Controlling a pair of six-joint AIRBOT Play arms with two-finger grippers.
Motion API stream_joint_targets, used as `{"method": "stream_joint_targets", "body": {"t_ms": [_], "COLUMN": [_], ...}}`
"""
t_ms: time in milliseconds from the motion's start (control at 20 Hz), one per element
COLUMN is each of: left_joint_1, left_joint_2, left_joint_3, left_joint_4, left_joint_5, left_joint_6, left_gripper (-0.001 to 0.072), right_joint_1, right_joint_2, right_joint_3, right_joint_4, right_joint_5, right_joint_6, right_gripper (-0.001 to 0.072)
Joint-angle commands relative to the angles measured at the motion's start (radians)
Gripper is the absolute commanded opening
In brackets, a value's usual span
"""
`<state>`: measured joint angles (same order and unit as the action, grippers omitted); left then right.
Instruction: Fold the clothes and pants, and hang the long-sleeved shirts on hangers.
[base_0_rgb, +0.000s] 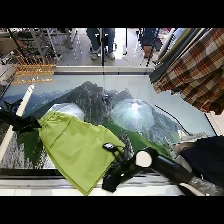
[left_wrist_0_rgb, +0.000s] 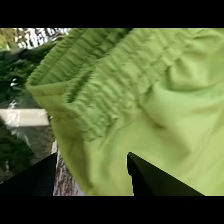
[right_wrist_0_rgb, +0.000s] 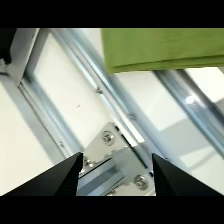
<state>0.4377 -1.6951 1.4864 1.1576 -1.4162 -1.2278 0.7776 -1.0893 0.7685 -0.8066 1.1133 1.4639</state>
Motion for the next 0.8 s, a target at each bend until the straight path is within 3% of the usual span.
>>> {"method": "stream_joint_targets", "body": {"t_ms": [0,100,250,400,650,700,750], "left_joint_1": [0.014,0.027,0.024,0.019,0.017,0.012,0.002], "left_joint_2": [-0.003,-0.001,0.035,0.084,0.134,0.139,0.143], "left_joint_3": [0.018,0.057,0.107,0.108,0.108,0.108,0.108], "left_joint_4": [0.075,0.064,-0.005,-0.128,-0.325,-0.353,-0.366], "left_joint_5": [-0.019,-0.044,-0.059,-0.045,-0.097,-0.103,-0.105], "left_joint_6": [-0.012,-0.064,-0.069,-0.061,-0.023,-0.019,-0.02], "left_gripper": [0.0487,0.0487,0.0486,0.0486,0.0484,0.0482,0.042], "right_joint_1": [-0.137,-0.206,-0.198,-0.129,0.013,0.028,0.028], "right_joint_2": [0.113,0.135,0.084,-0.059,-0.328,-0.372,-0.396], "right_joint_3": [-0.092,-0.205,-0.326,-0.308,-0.148,-0.09,-0.037], "right_joint_4": [-0.142,-0.1,0.131,0.289,0.352,0.358,0.353], "right_joint_5": [-0.061,-0.14,-0.384,-0.516,-0.618,-0.654,-0.689], "right_joint_6": [0.172,0.256,0.184,0.091,0.087,0.087,0.087], "right_gripper": [0.0519,0.052,0.0521,0.0521,0.0506,0.0354,0.0182]}}
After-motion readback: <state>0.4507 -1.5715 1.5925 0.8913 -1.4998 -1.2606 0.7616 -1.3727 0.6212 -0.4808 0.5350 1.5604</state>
